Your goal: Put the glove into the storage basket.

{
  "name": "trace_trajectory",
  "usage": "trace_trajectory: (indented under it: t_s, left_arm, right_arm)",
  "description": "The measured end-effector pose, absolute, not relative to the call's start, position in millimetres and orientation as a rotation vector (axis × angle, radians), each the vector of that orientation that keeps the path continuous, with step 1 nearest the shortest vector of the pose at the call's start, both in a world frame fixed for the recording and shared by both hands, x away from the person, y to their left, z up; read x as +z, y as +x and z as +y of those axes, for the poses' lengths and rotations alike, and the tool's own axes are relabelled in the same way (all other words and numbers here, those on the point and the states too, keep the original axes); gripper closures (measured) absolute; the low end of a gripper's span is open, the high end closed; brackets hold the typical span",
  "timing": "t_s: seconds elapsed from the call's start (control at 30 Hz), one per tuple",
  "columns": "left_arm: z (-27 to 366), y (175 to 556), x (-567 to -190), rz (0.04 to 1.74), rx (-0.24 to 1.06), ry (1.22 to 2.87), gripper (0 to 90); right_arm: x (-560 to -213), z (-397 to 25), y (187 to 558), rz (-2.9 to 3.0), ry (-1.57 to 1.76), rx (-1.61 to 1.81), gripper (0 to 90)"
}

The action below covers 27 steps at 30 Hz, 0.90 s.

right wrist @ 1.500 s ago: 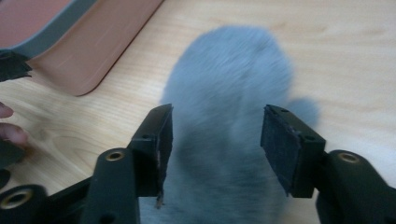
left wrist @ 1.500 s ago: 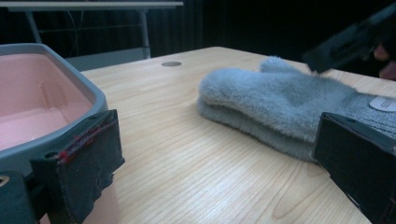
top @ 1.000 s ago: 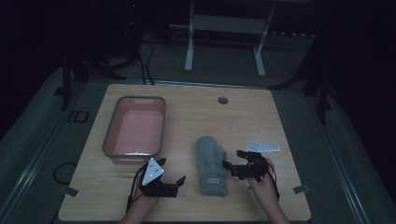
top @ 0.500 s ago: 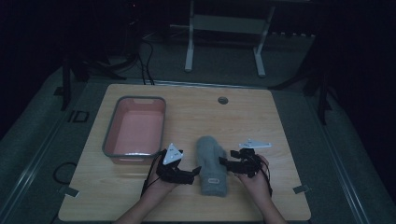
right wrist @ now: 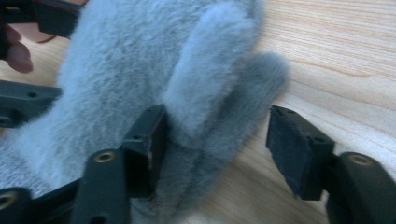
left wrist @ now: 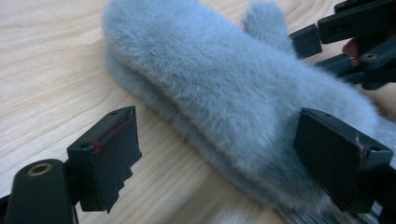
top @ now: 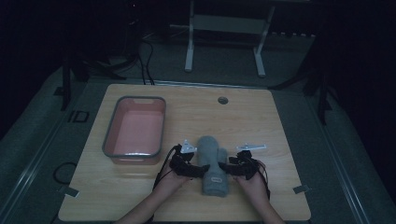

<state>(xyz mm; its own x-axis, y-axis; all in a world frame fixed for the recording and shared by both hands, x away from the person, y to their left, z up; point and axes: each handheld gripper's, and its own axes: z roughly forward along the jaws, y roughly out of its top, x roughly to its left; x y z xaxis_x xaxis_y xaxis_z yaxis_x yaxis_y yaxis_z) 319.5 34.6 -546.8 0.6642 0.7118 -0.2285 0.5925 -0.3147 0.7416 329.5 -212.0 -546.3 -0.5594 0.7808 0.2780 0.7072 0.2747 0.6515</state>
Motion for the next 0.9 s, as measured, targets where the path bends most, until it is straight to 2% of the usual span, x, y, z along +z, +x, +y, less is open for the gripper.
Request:
trace_trajectory:
  t_s: [0.03,0.13,0.2,0.23,0.37,0.5,0.63,0.83,0.9]
  left_arm:
    - [34.3,320.9,-547.8,1.013,0.165,2.026,14.5]
    - [32.8,325.0,-550.6,1.018,0.153,2.041,14.6]
    - [31.3,328.5,-552.5,1.017,0.129,2.050,14.6]
    - [30.5,329.6,-553.2,1.019,0.125,2.055,15.4]
    - [27.4,334.0,-556.5,1.027,0.100,2.060,15.4]
    - [25.0,338.2,-560.3,1.011,0.061,2.066,17.1]
    - [22.2,339.1,-561.0,0.985,0.041,2.059,25.4]
    - [20.6,341.8,-561.7,0.951,-0.062,2.047,51.8]
    - [19.8,340.2,-559.9,0.916,-0.039,2.063,59.7]
  right_arm:
    - [-548.1,-212.3,330.9,2.451,1.413,1.170,32.7]
    - [-551.5,-213.6,333.0,2.467,1.425,1.194,35.3]
    - [-551.3,-213.3,333.6,2.494,1.413,1.205,46.3]
    - [-551.3,-212.2,333.7,2.505,1.405,1.198,48.4]
    - [-553.1,-212.7,334.4,2.541,1.349,1.203,65.7]
    - [-551.9,-212.2,334.4,2.561,1.316,1.183,70.4]
    - [-551.4,-211.1,335.0,2.566,1.305,1.172,72.1]
    - [-551.7,-211.6,334.4,2.561,1.292,1.191,75.6]
    - [-551.8,-212.0,334.4,2.560,1.304,1.200,76.1]
